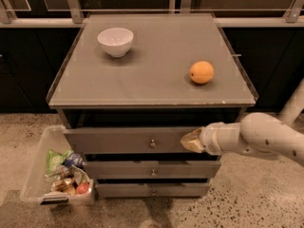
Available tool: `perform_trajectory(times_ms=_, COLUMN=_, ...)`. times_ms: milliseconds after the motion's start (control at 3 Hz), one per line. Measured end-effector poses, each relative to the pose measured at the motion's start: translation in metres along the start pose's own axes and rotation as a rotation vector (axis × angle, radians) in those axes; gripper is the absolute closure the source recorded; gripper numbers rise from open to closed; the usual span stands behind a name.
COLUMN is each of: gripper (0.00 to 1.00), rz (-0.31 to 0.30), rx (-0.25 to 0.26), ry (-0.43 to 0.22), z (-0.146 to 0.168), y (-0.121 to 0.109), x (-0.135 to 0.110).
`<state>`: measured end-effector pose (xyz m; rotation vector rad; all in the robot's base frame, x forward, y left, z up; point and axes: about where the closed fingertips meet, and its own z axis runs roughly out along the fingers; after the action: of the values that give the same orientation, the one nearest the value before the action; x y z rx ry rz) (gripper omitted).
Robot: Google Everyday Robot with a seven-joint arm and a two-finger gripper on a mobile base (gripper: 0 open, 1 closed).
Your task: Close top drawer
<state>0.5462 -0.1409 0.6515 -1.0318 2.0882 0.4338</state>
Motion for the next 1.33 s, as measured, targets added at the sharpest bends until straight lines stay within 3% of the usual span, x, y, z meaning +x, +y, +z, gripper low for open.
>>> perform_trajectory(times_ms=333, gripper=0.82, rz=0.0, rx=0.0, ry=0.0, z=-0.002, y=0.004, x=0.002)
perform_trajectory(times_ms=1000, gripper=0.35, rz=0.137, rx=0.087, ry=0.083, z=-0.109, y=-0.017, x=0.043)
perform_trajectory(times_ms=1333, gripper=0.12, rz=0.142, rx=0.083, ry=0.09, z=-0.112, y=-0.016, x=0.045)
